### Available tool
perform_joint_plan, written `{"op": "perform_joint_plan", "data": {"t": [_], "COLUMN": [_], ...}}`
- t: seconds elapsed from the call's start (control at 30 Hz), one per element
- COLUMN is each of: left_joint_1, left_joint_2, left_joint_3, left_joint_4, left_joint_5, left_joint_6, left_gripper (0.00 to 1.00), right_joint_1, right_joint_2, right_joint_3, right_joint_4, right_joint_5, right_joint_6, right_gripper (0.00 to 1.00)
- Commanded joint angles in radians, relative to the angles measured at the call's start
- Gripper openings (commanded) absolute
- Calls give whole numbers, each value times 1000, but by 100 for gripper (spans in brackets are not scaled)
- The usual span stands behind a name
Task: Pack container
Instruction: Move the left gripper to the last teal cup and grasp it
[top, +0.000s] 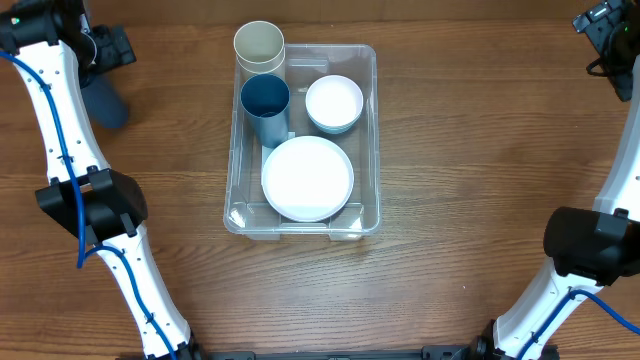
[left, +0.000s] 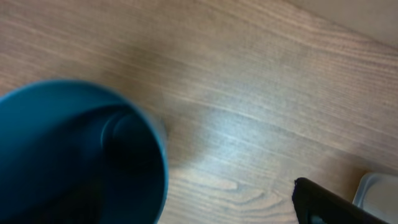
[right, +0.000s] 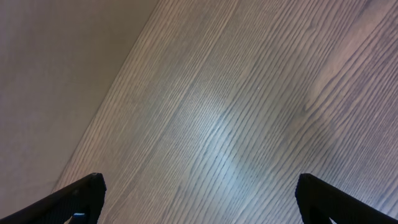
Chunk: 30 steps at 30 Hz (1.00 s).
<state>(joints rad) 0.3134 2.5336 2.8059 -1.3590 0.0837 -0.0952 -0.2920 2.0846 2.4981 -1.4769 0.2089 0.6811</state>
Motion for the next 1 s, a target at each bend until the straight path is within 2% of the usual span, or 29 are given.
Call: {"op": "perform_joint_plan", "data": {"t": [0.0,0.03,0.07,0.2,0.27,0.33,0.4,0.5,0.77,0.8,0.87,0.9,0.97], "left_joint_1": [-6,-6,-6,-6,-6,-5,-5,-4,15,19,30,34,40], "left_joint_2": [1,1,1,2,7,13,17,18,30,31,33,35,42], "left_joint_3": [-2,-2,-2,-5,-5,-5,-5,-11,-23,-23,-24,-24,-24], "left_joint_4": [0,-6,-13,-36,-50,-60,-68,-77,-84,-84,-83,-83,-84], "left_joint_5": [22,21,21,-2,-14,-16,-26,-66,-66,-66,-65,-65,-65], "left_joint_6": [-7,-40,-51,-50,-51,-50,-51,-51,-51,-51,-51,-59,-67], "left_gripper": [39,8,4,13,4,4,14,15,32,31,20,11,6], "right_joint_1": [4,4,4,4,4,4,4,4,4,4,4,4,4], "right_joint_2": [-13,-12,-12,-12,-12,-12,-12,-13,-12,-13,-12,-12,-12], "right_joint_3": [8,8,8,8,8,8,8,8,8,8,8,8,8], "right_joint_4": [5,5,5,5,5,5,5,5,5,5,5,5,5], "right_joint_5": [7,7,7,7,7,7,7,7,7,7,7,7,7], "right_joint_6": [8,8,8,8,8,8,8,8,8,8,8,8,8], "right_gripper": [100,100,100,100,100,100,100,100,100,100,100,100,100]}}
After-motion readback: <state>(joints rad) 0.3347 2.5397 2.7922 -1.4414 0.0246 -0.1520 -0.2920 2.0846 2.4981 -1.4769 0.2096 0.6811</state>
